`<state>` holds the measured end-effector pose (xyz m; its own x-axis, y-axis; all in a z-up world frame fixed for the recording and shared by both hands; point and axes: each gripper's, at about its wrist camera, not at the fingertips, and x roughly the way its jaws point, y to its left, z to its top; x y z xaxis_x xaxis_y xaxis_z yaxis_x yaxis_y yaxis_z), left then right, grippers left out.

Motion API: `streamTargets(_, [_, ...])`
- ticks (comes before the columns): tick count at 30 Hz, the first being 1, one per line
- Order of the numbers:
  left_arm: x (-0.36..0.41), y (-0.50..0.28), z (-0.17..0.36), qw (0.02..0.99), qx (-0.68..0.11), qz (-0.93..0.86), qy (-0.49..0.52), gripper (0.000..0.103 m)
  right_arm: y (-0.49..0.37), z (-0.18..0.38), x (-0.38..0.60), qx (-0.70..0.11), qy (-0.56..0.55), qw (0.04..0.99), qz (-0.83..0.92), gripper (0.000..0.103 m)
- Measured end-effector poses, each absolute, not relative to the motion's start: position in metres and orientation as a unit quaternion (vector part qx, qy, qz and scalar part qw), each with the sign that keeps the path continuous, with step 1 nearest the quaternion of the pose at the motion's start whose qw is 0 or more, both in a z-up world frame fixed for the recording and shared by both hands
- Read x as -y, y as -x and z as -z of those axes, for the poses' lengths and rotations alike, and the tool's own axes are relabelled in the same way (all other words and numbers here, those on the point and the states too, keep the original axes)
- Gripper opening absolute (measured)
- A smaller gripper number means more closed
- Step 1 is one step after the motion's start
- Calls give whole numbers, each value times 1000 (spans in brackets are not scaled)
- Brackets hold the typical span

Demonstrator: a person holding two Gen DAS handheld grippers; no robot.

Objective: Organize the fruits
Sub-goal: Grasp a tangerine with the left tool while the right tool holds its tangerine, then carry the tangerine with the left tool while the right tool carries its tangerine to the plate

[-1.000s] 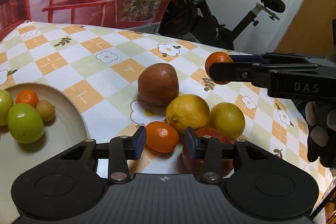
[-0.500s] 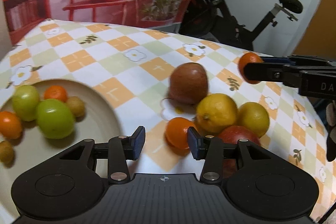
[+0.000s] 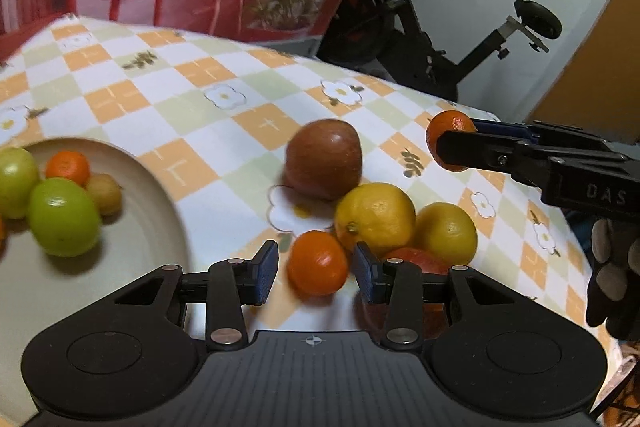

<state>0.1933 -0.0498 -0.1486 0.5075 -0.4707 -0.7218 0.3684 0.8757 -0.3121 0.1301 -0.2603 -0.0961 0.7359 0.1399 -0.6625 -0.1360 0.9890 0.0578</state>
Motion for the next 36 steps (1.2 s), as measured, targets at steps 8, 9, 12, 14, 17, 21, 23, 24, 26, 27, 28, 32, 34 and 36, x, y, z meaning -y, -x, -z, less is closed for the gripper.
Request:
streamTargets(8, [59, -203, 163, 852, -461, 241, 54, 43, -128, 97, 262, -355, -5, 932, -72, 34])
streamTargets(9, [59, -204, 165, 851, -462, 243, 56, 43, -129, 97, 262, -355, -6, 932, -72, 34])
streamTargets(12, [61, -207, 168, 849, -465, 244, 56, 43, -128, 98, 262, -356, -8, 932, -72, 34])
streamTargets(14, [64, -207, 169, 852, -462, 243, 45, 39, -128, 98, 262, -357, -8, 931, -72, 34])
streamTargets(17, [66, -205, 168, 854, -457, 246, 35, 38, -128, 98, 263, -356, -8, 932, -71, 34])
streamTargets(21, [60, -198, 160, 865, -442, 238, 26, 37, -127, 98, 263, -357, -10, 931, -72, 34])
streamTargets(23, [53, -192, 153, 871, -431, 236, 24, 37, -128, 98, 261, -356, -9, 931, -75, 34])
streamTargets(24, [50, -190, 149, 874, -425, 234, 20, 37, -128, 98, 260, -356, -8, 931, -77, 34])
streamTargets(26, [38, -183, 139, 884, -410, 226, 7, 37, -130, 98, 255, -356, -4, 931, -84, 34])
streamTargets(27, [31, -180, 135, 888, -403, 220, 4, 37, -131, 97, 252, -356, -2, 930, -88, 34])
streamTargets(28, [22, -177, 131, 892, -399, 213, 5, 37, -133, 97, 248, -357, 1, 929, -93, 34])
streamTargets(32, [-15, -172, 120, 900, -398, 177, 19, 37, -145, 99, 229, -364, 12, 924, -115, 34])
streamTargets(34, [-31, -170, 118, 902, -400, 159, 17, 37, -152, 101, 217, -368, 18, 921, -130, 34])
streamTargets(36, [-44, -167, 116, 904, -404, 141, 21, 37, -161, 105, 203, -374, 28, 916, -144, 34])
